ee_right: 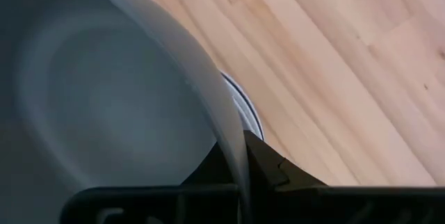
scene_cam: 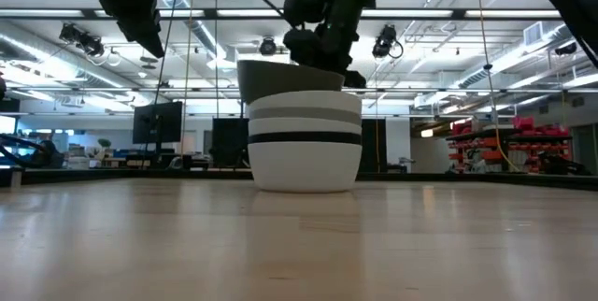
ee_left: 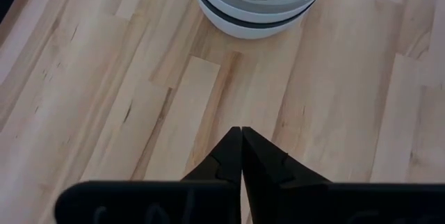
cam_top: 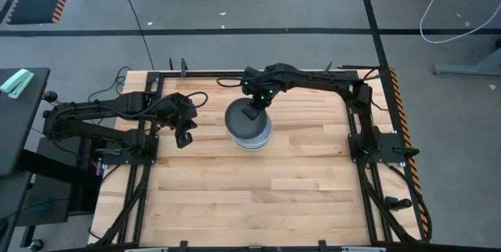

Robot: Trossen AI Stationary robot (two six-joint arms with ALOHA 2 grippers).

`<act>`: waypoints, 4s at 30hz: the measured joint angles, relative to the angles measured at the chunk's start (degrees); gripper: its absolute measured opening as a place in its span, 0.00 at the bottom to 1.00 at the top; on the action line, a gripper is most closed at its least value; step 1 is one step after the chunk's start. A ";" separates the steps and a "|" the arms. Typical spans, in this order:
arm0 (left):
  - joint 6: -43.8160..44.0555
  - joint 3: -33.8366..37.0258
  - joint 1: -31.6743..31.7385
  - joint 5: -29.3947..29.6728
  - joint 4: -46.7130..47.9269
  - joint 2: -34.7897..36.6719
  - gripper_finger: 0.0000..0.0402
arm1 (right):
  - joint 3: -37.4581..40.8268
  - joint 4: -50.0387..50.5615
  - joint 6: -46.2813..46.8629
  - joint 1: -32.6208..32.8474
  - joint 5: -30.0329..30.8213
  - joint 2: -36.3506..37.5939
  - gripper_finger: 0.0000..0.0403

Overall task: Nest bowls inside each other
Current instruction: Stack the dark gray bowl on the gray bowl

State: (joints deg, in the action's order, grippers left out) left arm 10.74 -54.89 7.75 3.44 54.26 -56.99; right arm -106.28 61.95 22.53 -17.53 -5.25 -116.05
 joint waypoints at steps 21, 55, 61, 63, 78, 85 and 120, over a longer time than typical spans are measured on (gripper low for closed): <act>0.17 0.00 0.00 -0.01 0.00 0.00 0.04 | 0.00 11.65 0.43 -0.33 -0.77 -1.38 0.01; 0.22 -0.02 0.02 0.00 -0.02 0.00 0.05 | -0.11 11.83 3.43 0.00 0.77 1.05 0.22; 0.22 1.84 0.00 0.00 -0.11 0.02 0.04 | -0.22 12.07 4.50 0.41 3.22 2.69 0.24; 0.22 3.12 0.01 0.00 -0.27 0.02 0.05 | -0.22 12.09 4.52 0.51 3.52 2.89 0.24; -0.02 5.64 0.17 0.26 -1.93 0.00 0.04 | -0.20 11.68 4.54 3.87 8.27 10.45 0.22; 0.00 5.64 0.17 0.46 -3.37 0.00 0.06 | -0.20 11.66 1.83 6.22 9.48 10.45 0.07; -0.02 5.64 0.15 4.27 -7.21 0.02 0.04 | 9.94 -8.83 -6.21 4.83 4.51 9.78 0.00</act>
State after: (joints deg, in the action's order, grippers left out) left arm 10.72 -49.25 7.90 7.71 47.05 -56.97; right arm -96.34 53.12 16.31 -12.70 -0.74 -106.27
